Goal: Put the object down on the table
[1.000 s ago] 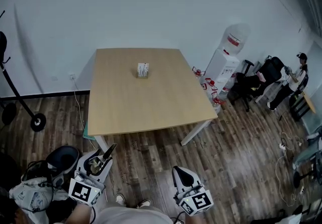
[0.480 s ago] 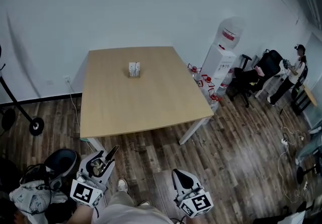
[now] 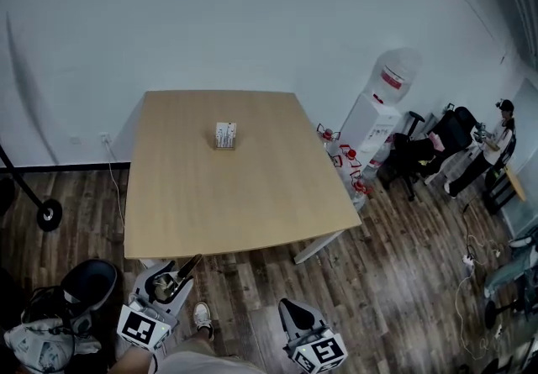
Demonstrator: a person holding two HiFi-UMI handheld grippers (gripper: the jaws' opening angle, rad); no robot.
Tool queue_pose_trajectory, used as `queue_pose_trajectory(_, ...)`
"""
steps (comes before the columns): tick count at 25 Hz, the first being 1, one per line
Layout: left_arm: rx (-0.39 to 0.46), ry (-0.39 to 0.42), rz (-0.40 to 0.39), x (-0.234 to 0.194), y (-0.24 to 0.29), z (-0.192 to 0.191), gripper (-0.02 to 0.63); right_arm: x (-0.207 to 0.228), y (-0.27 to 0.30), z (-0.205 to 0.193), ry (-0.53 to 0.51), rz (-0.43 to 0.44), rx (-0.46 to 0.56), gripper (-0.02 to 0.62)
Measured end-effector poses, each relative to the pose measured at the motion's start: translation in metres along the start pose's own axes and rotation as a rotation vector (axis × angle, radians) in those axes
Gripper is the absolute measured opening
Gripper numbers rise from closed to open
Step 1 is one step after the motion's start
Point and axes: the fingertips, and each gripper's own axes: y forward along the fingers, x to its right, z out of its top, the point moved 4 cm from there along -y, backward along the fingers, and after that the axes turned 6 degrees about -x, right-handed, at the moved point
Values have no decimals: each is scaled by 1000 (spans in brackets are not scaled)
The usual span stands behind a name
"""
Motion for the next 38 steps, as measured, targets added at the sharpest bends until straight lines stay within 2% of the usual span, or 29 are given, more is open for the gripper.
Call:
queue_pose_trajectory(5, 10, -19, -1, -56, 53, -3, 190, 26, 83, 37, -62, 43, -36, -2)
queue_pose_trajectory(10, -5, -49, -48, -97, 92, -15, 190, 33, 146, 71, -52, 70, -38, -2)
queue_pose_trajectory(15, -22, -88, -77, -120, 117, -30, 190, 37, 183, 72, -27, 74, -72, -2)
queue_pose_trajectory(19, -47, -112, -93, -126, 134, -34, 190, 46, 193, 70, -16, 67, -106, -2)
queue_pose_trajectory(23, -44, -105, -99, -123, 153, -27, 190, 71, 200, 78, -28, 54, -94, -2)
queue_pose_trajectory(29, -49, -97, -57, -114, 177, -9, 190, 105, 208, 87, -32, 95, -63, -2)
queue_pose_trajectory(33, -97, -78, -55, -108, 193, -11, 190, 128, 214, 89, -40, 111, -58, -2)
queue_pose_trajectory(38, -149, -122, -20, -110, 218, -26, 190, 150, 216, 90, -43, 123, -51, -2)
